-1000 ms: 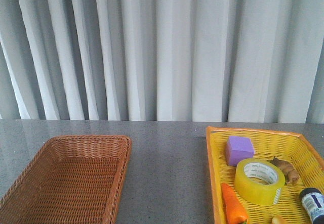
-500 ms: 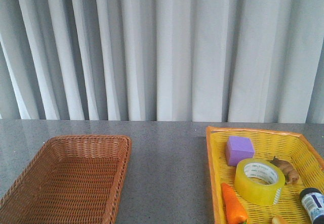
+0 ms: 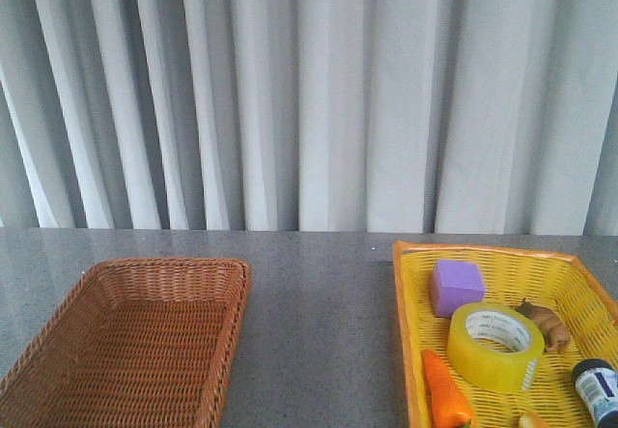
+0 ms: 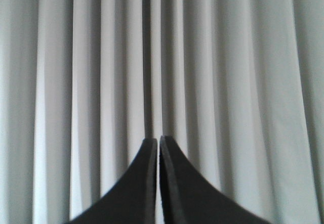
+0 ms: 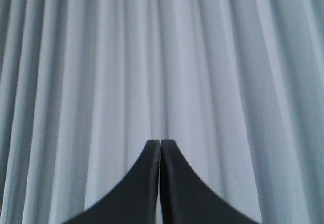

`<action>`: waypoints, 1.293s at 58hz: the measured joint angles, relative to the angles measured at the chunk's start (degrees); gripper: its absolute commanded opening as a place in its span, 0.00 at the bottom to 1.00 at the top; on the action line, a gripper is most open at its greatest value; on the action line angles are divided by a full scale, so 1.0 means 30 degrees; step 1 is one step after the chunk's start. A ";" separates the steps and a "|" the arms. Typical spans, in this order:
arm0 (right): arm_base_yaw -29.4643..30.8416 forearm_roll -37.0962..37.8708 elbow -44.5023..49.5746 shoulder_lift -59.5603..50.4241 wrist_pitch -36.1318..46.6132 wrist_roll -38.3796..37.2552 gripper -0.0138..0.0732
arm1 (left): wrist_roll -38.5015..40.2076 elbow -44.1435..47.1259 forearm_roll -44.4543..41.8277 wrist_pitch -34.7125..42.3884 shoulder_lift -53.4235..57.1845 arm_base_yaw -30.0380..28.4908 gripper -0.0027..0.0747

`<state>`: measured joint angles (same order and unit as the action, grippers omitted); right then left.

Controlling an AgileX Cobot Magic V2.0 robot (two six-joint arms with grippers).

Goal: Transfer tape with both arms

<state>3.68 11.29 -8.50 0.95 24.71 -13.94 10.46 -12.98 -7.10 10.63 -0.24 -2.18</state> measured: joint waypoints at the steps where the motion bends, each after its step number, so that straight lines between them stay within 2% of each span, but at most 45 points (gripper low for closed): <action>1: -0.0020 0.0642 -0.0619 0.0203 -0.0111 -0.0304 0.15 | -0.0115 -0.0742 -0.0173 -0.0301 -0.0264 0.0000 0.03; 10: -0.0020 0.4118 -0.6013 0.4346 -0.2488 -0.3685 0.15 | -0.0390 -0.6748 -0.0602 -0.3729 -0.4740 0.0273 0.03; 16: -0.0111 0.5605 -0.9917 0.7541 -0.5721 -0.6106 0.15 | -0.0412 -1.0775 -0.0644 -0.5654 -0.8618 0.0886 0.03; 23: -0.1059 0.6332 -1.3235 1.1681 -0.9911 -0.6894 0.15 | -0.0412 -1.4669 -0.0644 -0.7658 -1.3511 0.1039 0.03; 30: -0.1742 0.6435 -1.4694 1.5523 -1.3107 -0.7010 0.15 | -0.0412 -1.7206 -0.0644 -0.9043 -1.7478 0.1039 0.03; 37: -0.1866 0.6435 -1.4786 1.8374 -1.4194 -0.7044 0.15 | -0.0412 -1.7809 -0.0644 -0.9560 -2.0006 0.1039 0.03; 44: -0.1866 0.6206 -1.4786 1.9995 -1.4327 -0.7110 0.15 | -0.0345 -1.7853 -0.0508 -1.0193 -2.0887 0.1039 0.03; 60: -0.1866 0.5938 -1.4791 2.0865 -1.4729 -0.6640 0.17 | -0.0324 -1.7853 0.0771 -1.1606 -2.1041 0.1039 0.03; 68: -0.2387 0.5938 -1.4791 2.0865 -1.5228 -0.5317 0.25 | -0.0413 -1.7853 0.0566 -1.1611 -2.1063 0.1039 0.07; 72: -0.2850 0.5883 -1.4791 2.0865 -1.5230 -0.4959 0.32 | -0.0413 -1.7869 0.0337 -1.1463 -2.1155 0.1039 0.12; 75: -0.3238 0.5875 -1.4791 2.0933 -1.5230 -0.4874 0.42 | -0.0413 -1.7889 0.0265 -1.1436 -2.1341 0.1039 0.18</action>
<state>-6.03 28.92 -52.88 63.75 -20.98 -28.57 9.22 -66.64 -6.30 -23.67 -64.26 0.94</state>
